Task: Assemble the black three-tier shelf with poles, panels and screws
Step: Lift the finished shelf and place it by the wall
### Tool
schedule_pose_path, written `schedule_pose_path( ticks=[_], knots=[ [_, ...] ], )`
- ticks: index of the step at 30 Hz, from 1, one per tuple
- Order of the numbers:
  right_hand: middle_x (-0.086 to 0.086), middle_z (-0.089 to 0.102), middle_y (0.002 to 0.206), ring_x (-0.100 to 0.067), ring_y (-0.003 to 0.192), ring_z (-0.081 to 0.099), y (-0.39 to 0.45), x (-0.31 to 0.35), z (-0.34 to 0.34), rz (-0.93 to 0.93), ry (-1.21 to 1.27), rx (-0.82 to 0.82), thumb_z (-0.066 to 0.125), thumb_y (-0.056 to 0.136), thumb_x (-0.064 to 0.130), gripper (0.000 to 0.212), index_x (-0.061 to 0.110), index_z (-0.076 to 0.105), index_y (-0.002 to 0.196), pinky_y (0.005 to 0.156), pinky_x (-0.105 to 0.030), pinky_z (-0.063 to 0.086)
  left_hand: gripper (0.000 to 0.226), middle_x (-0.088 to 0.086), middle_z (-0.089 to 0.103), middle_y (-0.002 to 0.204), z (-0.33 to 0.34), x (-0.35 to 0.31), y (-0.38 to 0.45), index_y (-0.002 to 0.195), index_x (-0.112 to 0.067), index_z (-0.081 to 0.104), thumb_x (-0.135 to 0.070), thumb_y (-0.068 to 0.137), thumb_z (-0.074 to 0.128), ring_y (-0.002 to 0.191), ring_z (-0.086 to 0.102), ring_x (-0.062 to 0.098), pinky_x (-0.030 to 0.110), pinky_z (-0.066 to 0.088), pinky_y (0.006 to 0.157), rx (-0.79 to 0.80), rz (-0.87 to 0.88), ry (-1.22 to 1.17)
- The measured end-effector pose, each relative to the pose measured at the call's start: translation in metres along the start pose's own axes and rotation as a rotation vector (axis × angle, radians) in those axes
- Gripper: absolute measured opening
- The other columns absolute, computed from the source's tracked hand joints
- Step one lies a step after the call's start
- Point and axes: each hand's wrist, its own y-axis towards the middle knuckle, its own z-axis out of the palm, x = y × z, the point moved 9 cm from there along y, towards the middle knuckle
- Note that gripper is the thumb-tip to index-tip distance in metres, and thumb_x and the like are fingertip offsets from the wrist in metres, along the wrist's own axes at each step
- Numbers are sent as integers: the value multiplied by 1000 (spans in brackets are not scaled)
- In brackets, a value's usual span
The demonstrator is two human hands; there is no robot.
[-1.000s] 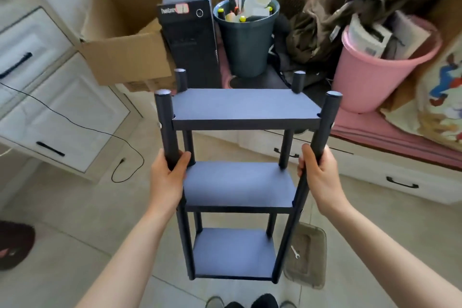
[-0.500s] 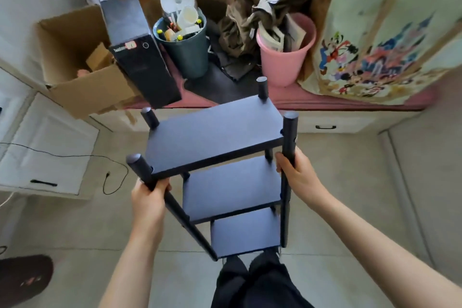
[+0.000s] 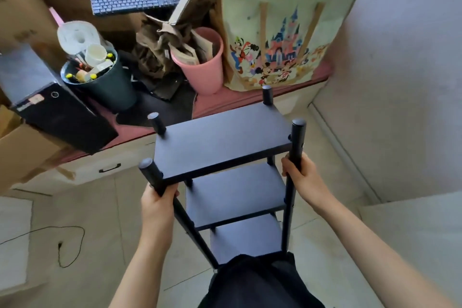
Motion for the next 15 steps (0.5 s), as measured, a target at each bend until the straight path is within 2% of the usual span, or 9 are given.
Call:
schedule_pose_path(
  ticks=[3,6,7,9,11,13,15],
  knots=[
    [0,53,76,-11,69,52,2,-15,-45,40,9,-117,49,102,18,15,14,49,87,70,-27,43,23,-14,54,62,52,-12,-1,79,-24,59,-7,95,60,61,48,7,23,40,63,94,12,-32],
    [-1,51,80,-11,71,52,6,-33,-95,84,122,-230,46,103,14,5,9,46,101,67,-19,44,24,-15,57,65,113,-32,-8,81,-27,61,-8,95,63,61,52,3,18,45,61,192,68,-61],
    [-1,50,81,-11,72,51,8,-38,-112,86,153,-264,45,103,13,4,9,44,104,66,-17,44,22,-16,60,69,133,-39,-11,87,-27,60,-6,94,64,63,55,1,16,47,63,213,80,-78],
    [0,50,84,-10,72,51,14,-47,-147,85,190,-315,44,104,12,5,10,42,108,66,-14,44,23,-13,62,79,175,-49,-19,98,-24,55,-7,91,68,73,58,3,21,49,73,242,79,-118],
    [2,49,86,-7,71,51,22,-55,-182,76,222,-334,44,104,11,5,12,42,109,66,-11,45,37,-7,61,89,216,-57,-26,110,-23,50,-14,82,71,80,59,7,26,46,79,264,85,-143],
    [2,47,87,-4,70,50,30,-61,-217,52,247,-333,45,103,7,12,17,42,109,70,-14,46,52,-5,63,96,256,-66,-31,123,-26,47,-17,76,66,86,62,6,25,46,80,287,103,-142],
    [1,43,85,1,68,48,38,-66,-251,47,241,-316,52,99,2,20,16,41,109,71,-15,45,61,-9,67,95,296,-72,-35,132,-29,45,-15,75,63,85,65,1,23,47,79,325,116,-141]
  ],
)
